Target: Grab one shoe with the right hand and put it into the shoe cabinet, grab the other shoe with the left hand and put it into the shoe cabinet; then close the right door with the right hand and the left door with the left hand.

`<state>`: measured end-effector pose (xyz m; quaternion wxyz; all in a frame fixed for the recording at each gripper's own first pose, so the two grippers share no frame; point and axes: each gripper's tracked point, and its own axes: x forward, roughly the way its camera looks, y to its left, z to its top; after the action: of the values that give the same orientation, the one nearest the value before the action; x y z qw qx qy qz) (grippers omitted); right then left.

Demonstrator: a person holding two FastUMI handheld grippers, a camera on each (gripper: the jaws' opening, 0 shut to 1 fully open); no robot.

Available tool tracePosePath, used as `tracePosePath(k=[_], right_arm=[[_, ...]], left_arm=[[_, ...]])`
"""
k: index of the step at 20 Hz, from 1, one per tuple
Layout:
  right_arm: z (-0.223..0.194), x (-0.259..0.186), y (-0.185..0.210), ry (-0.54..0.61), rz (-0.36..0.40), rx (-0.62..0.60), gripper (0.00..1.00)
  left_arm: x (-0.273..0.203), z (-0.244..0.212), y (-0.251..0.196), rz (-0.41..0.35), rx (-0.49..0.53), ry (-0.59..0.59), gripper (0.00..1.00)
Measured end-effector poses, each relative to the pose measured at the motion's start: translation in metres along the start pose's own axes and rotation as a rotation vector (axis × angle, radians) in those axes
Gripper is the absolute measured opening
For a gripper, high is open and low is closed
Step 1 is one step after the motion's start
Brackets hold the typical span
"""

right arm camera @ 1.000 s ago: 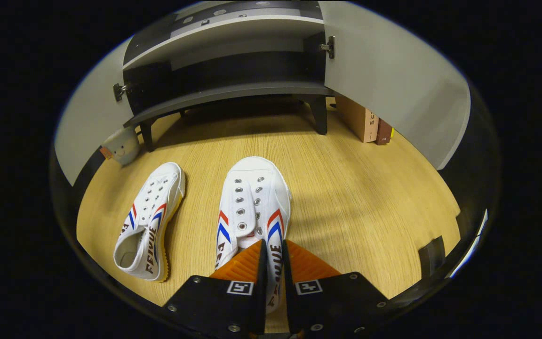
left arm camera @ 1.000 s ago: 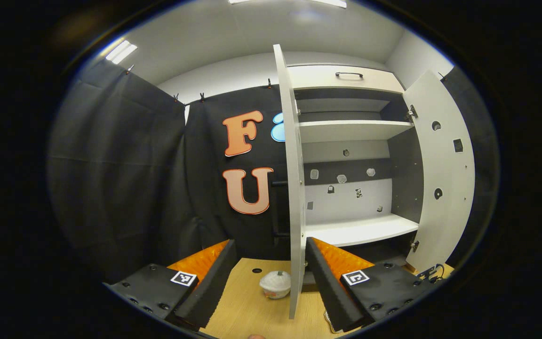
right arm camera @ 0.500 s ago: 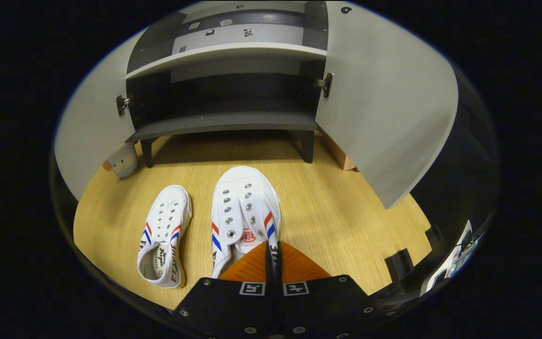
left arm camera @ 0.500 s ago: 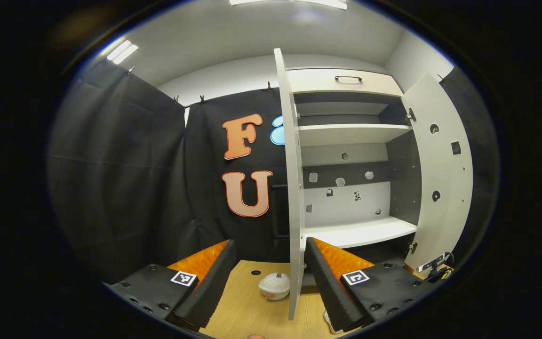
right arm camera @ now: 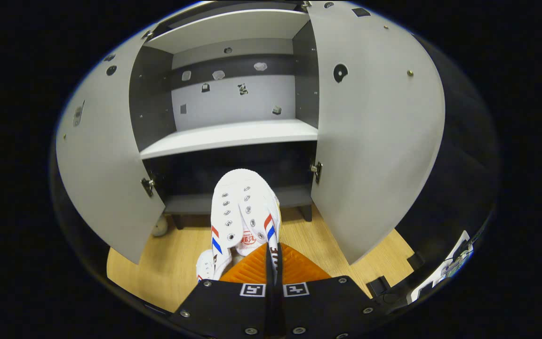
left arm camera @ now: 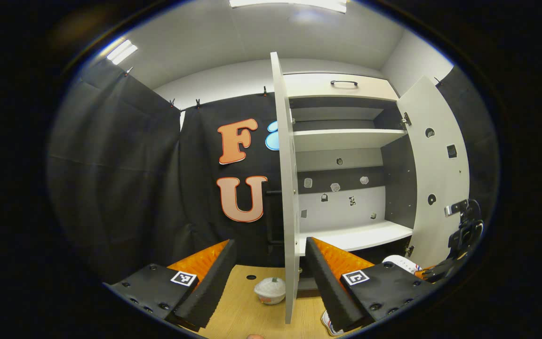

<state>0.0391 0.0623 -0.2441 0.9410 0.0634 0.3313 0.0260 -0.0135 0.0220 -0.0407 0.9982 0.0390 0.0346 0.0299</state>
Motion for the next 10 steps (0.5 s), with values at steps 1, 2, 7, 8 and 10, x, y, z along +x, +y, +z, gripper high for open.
tracePosePath(k=[1, 2, 7, 8, 10], right_arm=[[0.02, -0.005, 0.003, -0.019, 0.002, 0.0, 0.0], [0.032, -0.017, 0.004, -0.043, 0.007, -0.005, 0.0], [0.122, -0.068, 0.024, -0.125, 0.043, 0.011, 0.0], [0.134, -0.081, 0.025, -0.139, 0.05, 0.015, 0.0], [0.159, -0.09, 0.026, -0.161, 0.056, 0.009, 0.0]], left_arm=[[0.0, 0.001, -0.002, -0.007, -0.002, -0.001, 0.94], [0.001, 0.002, -0.004, -0.015, -0.003, -0.004, 0.94], [0.005, 0.001, -0.009, -0.028, 0.011, -0.017, 0.94], [0.007, -0.001, -0.012, -0.032, 0.005, -0.016, 0.96], [0.007, -0.007, -0.014, -0.04, -0.016, -0.003, 0.96]])
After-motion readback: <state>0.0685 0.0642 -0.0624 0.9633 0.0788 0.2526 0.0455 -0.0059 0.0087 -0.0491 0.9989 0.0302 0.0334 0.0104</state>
